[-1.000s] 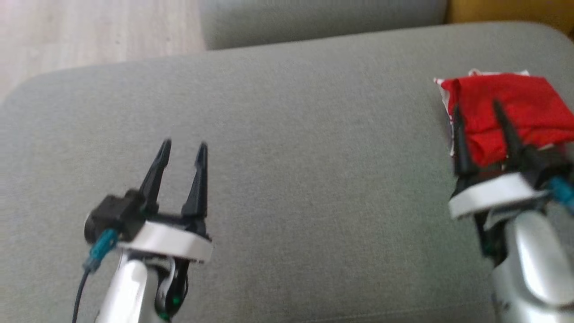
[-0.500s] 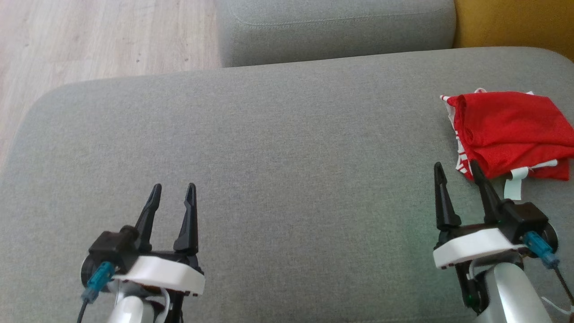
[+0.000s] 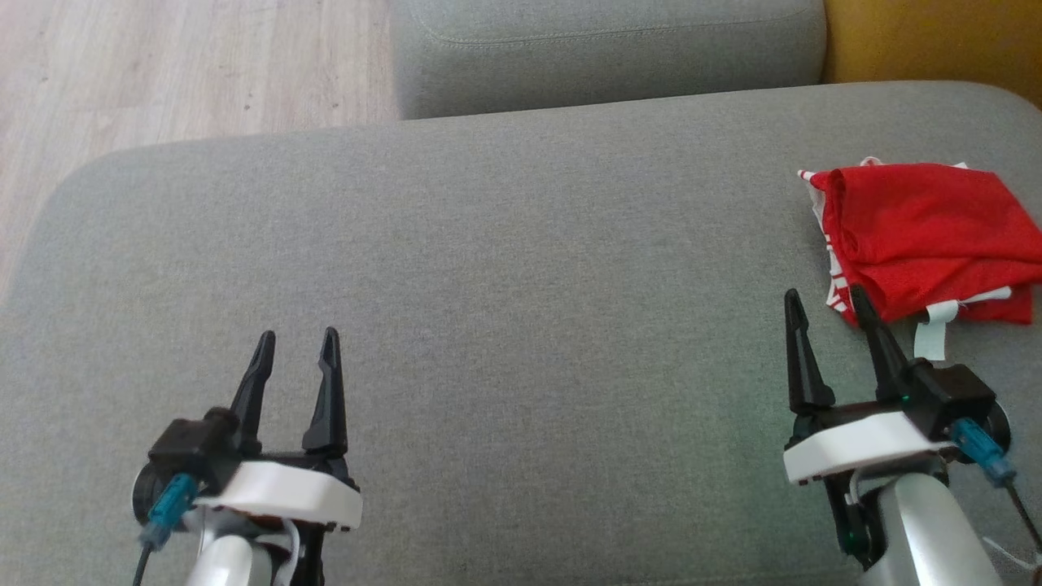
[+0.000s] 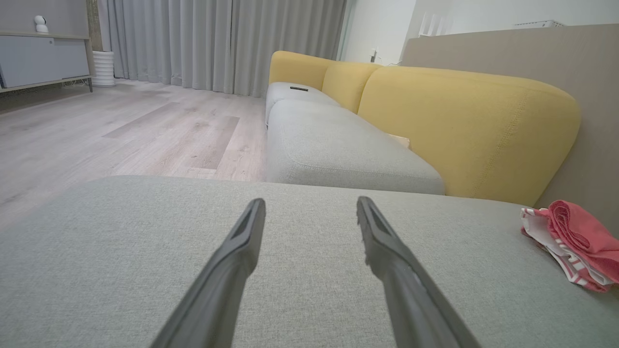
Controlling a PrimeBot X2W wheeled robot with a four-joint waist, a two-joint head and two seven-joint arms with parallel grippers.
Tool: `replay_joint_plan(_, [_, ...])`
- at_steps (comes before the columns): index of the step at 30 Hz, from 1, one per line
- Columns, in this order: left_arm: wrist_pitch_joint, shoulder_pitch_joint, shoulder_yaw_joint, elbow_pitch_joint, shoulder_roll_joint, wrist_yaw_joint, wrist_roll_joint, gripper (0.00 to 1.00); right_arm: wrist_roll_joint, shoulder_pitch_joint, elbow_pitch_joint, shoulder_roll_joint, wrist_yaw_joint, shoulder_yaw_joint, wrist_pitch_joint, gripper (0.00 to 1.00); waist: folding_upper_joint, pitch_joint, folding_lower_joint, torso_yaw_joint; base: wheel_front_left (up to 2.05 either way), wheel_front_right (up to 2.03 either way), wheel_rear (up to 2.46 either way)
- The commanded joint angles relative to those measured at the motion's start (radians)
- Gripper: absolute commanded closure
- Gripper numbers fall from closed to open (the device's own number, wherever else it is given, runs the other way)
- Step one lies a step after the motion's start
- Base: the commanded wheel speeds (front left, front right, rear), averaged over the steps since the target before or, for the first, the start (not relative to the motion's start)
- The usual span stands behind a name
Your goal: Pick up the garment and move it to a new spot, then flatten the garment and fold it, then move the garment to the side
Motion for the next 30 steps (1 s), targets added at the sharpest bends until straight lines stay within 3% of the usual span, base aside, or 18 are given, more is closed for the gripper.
replay_joint_plan(1, [-0.005, -0.040, 0.038, -0.030, 0.007, 0.005, 0.010, 0.00, 0.009, -0.024, -0.039, 0.000, -0.001, 0.023, -0.011, 0.00, 0.0000, 0.000, 0.0000, 0.000, 0.00, 0.00, 0.00])
replay_joint_plan(30, [-0.005, -0.037, 0.054, 0.009, 0.007, 0.015, -0.017, 0.00, 0.032, -0.027, -0.038, 0.000, -0.001, 0.036, -0.011, 0.00, 0.0000, -0.003, 0.0000, -0.013, 0.00, 0.00, 0.00])
